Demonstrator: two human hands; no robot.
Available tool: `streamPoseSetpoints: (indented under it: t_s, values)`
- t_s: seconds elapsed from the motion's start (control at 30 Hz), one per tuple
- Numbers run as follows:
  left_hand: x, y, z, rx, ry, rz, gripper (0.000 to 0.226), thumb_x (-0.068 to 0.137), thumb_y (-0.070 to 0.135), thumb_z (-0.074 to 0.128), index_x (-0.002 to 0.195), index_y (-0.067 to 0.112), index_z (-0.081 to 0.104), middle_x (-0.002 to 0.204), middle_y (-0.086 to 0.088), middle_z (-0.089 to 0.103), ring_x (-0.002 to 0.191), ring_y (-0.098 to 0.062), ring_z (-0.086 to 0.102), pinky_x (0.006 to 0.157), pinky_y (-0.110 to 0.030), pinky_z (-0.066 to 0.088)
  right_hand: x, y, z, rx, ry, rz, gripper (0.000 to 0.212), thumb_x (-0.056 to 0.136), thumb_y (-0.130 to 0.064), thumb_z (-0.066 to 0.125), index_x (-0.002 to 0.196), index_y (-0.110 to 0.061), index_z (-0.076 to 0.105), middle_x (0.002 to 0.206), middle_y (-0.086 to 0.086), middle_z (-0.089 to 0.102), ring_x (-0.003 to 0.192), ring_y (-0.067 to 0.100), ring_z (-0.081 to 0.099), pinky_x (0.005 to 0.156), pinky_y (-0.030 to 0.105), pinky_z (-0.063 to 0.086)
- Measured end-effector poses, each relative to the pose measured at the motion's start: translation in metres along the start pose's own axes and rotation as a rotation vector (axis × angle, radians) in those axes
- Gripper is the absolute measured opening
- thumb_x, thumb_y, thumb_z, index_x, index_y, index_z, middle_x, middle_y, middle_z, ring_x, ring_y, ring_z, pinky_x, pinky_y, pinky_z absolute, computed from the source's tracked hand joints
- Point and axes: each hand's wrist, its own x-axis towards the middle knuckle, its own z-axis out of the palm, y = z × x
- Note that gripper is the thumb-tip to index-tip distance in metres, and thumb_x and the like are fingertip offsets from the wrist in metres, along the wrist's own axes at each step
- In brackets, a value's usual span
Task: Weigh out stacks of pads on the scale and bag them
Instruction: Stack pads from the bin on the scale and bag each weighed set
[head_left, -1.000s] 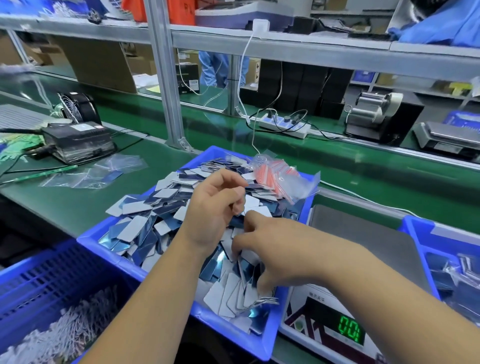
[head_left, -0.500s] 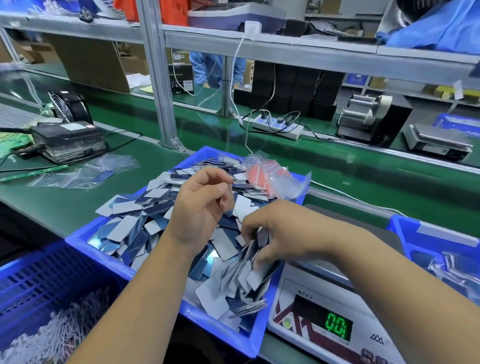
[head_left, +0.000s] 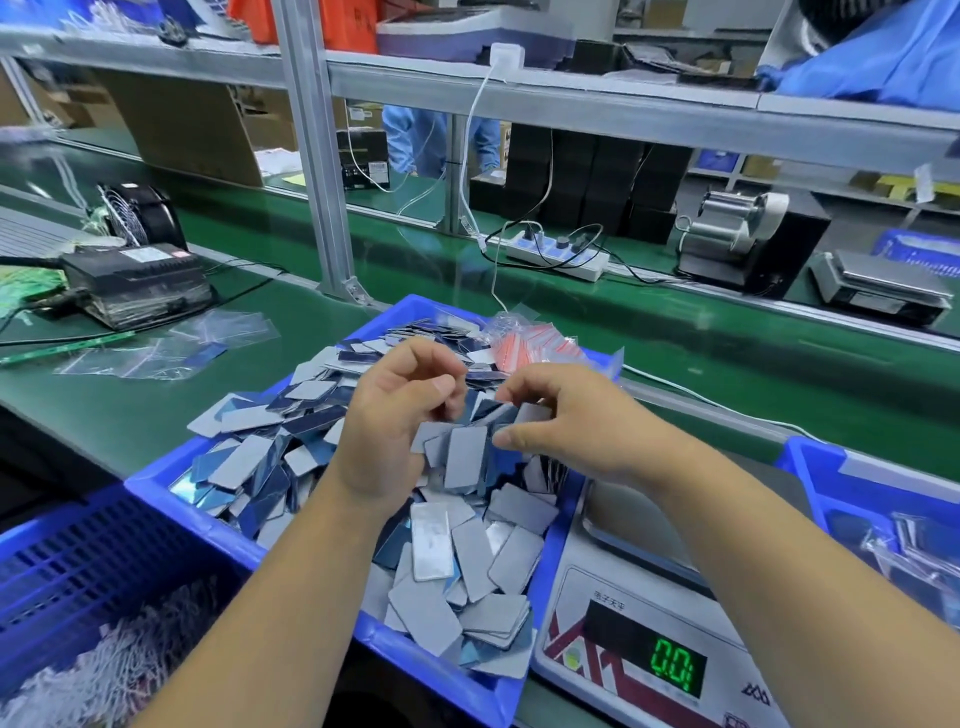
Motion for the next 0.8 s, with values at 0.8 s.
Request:
streamPoseSetpoints:
  t_s: [0.8]
  values:
    - [0.002,-0.011,0.004,0.245,0.098,0.022,0.022,0.083,0.013,0.069,0.096,0.031,0.07,0.088,0.0,0.075,0.078,-0.015,0.071,0.067,-0.025,0.057,0.007,0.012,-0.014,0.221,0.12,-0.037,0.016,0.091,-0.021,0.07,0.106,-0.024,0.064,0.067,-0.014,0.059,0.058,0.001,0.049,0.058,0.02,0.043]
